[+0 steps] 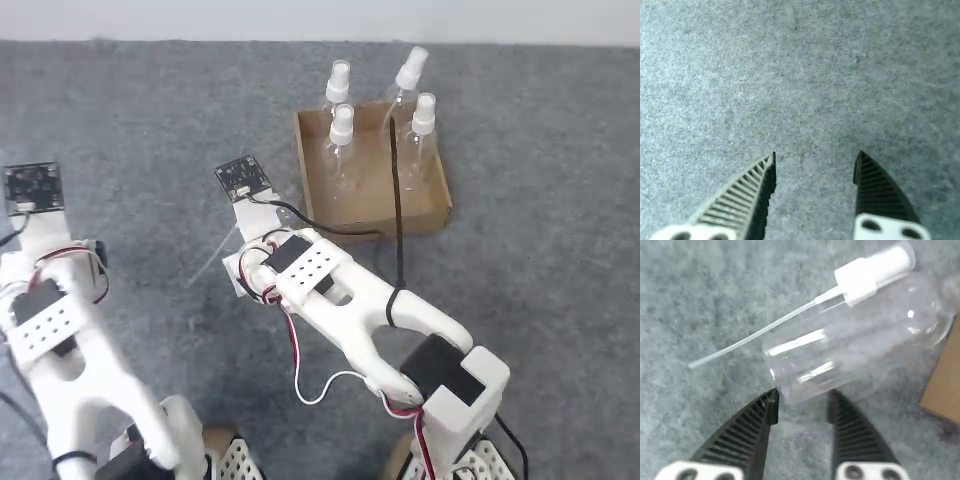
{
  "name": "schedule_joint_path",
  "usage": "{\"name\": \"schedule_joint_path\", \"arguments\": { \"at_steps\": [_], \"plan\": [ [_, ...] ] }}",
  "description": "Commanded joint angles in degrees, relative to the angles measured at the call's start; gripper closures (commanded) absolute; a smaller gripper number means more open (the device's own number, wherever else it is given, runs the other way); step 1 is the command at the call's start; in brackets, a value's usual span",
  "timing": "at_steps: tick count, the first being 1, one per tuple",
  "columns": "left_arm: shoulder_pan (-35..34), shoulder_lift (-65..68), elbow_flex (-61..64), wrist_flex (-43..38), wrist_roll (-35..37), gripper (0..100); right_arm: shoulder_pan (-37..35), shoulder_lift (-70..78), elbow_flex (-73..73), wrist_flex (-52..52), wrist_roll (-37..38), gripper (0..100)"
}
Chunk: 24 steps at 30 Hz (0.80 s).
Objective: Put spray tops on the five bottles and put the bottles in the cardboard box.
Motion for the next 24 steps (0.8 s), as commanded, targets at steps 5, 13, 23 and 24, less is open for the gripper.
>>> {"name": "schedule_joint_path", "arguments": {
  "at_steps": [5, 13, 23, 24],
  "plan": [
    [-0.2, -0.4, -2.6, -1.2, -0.4, 77, -0.2, -3.3, -2.6, -1.8, -0.7, 83.2],
    [-0.3, 2.0, -10.2, 2.9, -2.5, 77, -0.7, -9.5, -2.8, -3.2, -5.1, 73.6],
    [-1.8, 22.3, -35.1, 17.6, -2.7, 77, -0.4, -5.9, -3.2, -14.2, -25.8, 73.5],
    [-1.8, 23.1, -35.5, 17.6, -2.7, 77, -0.4, -4.6, -3.8, -14.5, -26.0, 73.5]
  ]
}}
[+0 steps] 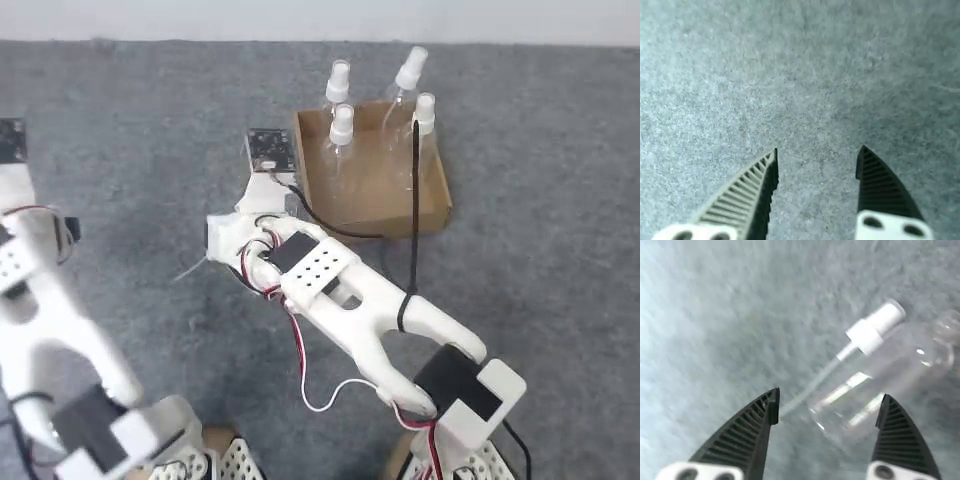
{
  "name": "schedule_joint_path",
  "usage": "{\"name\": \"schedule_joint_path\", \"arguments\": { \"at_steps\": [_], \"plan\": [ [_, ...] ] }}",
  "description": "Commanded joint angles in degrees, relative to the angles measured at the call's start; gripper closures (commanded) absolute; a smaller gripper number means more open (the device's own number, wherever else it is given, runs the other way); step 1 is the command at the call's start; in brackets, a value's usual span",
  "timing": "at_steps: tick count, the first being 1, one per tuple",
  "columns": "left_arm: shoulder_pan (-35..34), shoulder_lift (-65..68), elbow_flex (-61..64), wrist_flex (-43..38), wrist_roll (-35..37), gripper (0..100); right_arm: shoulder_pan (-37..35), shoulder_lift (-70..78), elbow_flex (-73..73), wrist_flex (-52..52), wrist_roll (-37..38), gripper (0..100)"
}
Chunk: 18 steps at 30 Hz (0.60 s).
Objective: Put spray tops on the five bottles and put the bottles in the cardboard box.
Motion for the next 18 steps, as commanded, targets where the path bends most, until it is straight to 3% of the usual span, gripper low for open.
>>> {"name": "schedule_joint_path", "arguments": {
  "at_steps": [1, 12, 18],
  "plan": [
    [-0.2, 1.6, -5.2, 0.8, -0.4, 77, -0.4, 2.0, -4.6, -3.2, -2.5, 73.4],
    [-0.1, 1.9, -5.2, 0.7, -0.6, 77, 2.2, 12.8, -9.8, -3.1, -2.6, 73.1],
    [-0.1, 2.3, -5.2, 0.7, -0.6, 77, 2.4, 11.7, -10.1, 4.5, -2.6, 73.4]
  ]
}}
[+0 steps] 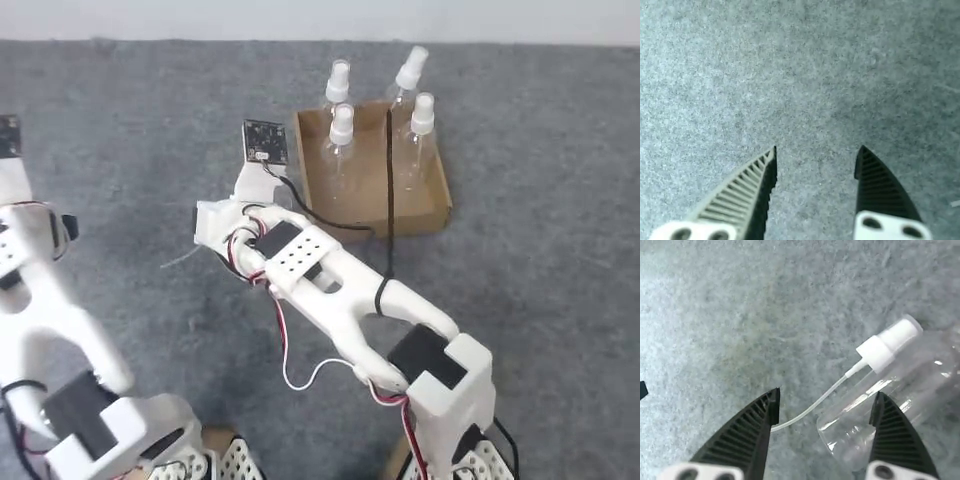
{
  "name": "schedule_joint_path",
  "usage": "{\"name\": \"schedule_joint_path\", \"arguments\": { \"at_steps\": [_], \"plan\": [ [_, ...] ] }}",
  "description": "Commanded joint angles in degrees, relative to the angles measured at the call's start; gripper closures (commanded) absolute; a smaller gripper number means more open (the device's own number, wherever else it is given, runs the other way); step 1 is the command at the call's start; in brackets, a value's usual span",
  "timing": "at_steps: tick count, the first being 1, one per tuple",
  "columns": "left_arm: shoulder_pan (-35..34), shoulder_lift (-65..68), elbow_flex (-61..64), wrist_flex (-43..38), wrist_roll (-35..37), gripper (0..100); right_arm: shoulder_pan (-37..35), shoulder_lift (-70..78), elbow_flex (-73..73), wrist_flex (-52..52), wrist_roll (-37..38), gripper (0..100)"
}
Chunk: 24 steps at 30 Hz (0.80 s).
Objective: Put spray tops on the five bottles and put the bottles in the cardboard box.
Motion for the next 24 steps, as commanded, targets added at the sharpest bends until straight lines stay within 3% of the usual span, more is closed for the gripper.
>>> {"name": "schedule_joint_path", "arguments": {
  "at_steps": [1, 4, 9, 24],
  "plan": [
    [-0.1, -0.4, -2.9, 0.2, -0.4, 77, 1.5, -0.7, 0.0, 5.4, -0.8, 73.4],
    [-0.1, -0.5, -2.9, 0.2, -0.4, 77, 1.7, -2.0, 0.0, 9.2, -1.8, 73.4],
    [-0.1, -0.4, -2.9, 0.2, -0.4, 77, 1.7, -3.0, -0.1, 12.6, -11.3, 73.5],
    [-0.4, -0.3, -2.8, 0.2, -0.4, 77, 1.8, -2.7, -1.7, 10.4, -9.1, 73.5]
  ]
}}
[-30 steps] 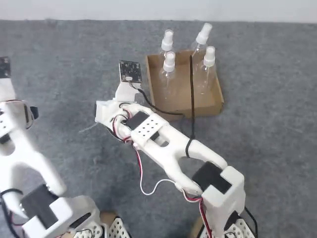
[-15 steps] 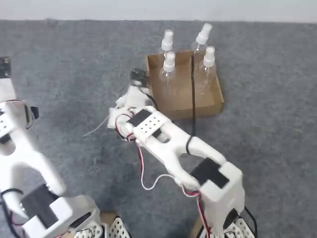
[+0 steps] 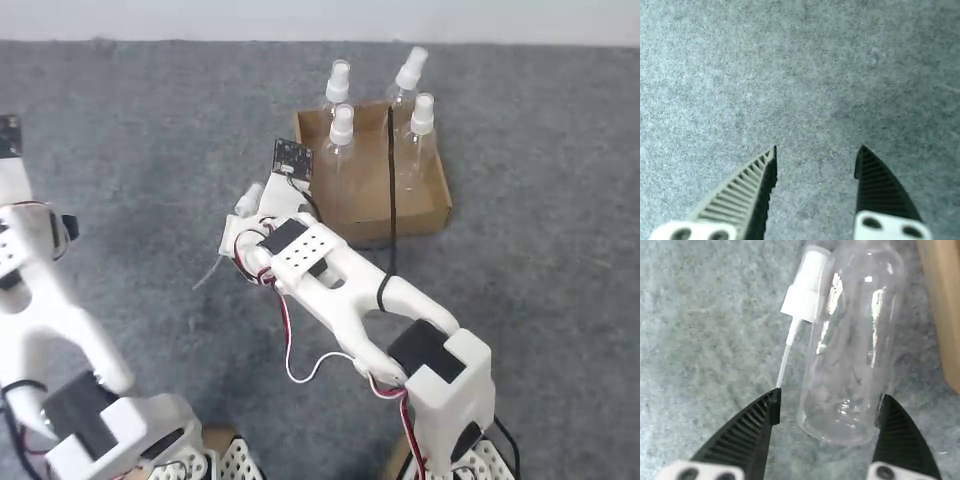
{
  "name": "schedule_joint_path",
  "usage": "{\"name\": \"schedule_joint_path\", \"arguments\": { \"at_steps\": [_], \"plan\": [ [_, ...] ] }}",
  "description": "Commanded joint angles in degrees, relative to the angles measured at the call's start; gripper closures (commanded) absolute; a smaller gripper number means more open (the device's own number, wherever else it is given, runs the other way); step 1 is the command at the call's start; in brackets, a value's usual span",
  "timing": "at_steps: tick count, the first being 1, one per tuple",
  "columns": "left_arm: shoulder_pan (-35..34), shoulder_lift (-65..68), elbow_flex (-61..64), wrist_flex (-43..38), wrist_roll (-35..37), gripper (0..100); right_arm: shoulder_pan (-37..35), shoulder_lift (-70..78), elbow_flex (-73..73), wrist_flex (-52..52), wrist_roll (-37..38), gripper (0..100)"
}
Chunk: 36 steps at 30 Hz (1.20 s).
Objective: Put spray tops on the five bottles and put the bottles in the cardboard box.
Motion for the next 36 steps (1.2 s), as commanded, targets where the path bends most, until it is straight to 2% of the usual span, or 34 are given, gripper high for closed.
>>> {"name": "schedule_joint_path", "arguments": {
  "at_steps": [1, 9, 16, 20, 29, 36],
  "plan": [
    [-0.4, -0.3, -2.8, 0.2, -0.4, 77, 0.7, -2.4, -2.5, -0.7, 0.7, 73.5],
    [-0.4, -0.3, -2.8, 0.2, -0.4, 77, 0.6, 2.6, -2.4, -0.7, 2.8, 73.6],
    [-0.4, -0.3, -2.8, 0.2, -0.4, 77, 0.5, 3.7, -2.2, -0.7, 3.1, 90.7],
    [-0.4, -0.3, -2.8, 0.2, -0.4, 77, 0.3, 3.7, -2.0, 0.2, 3.1, 91.3],
    [-0.4, -0.3, -2.8, 0.2, -0.4, 77, -2.6, -2.9, -2.0, 12.7, 3.4, 91.3],
    [-0.4, -0.4, -2.8, 0.4, -0.4, 77, -7.3, -10.5, -2.0, 31.5, 19.0, 91.3]
  ]
}}
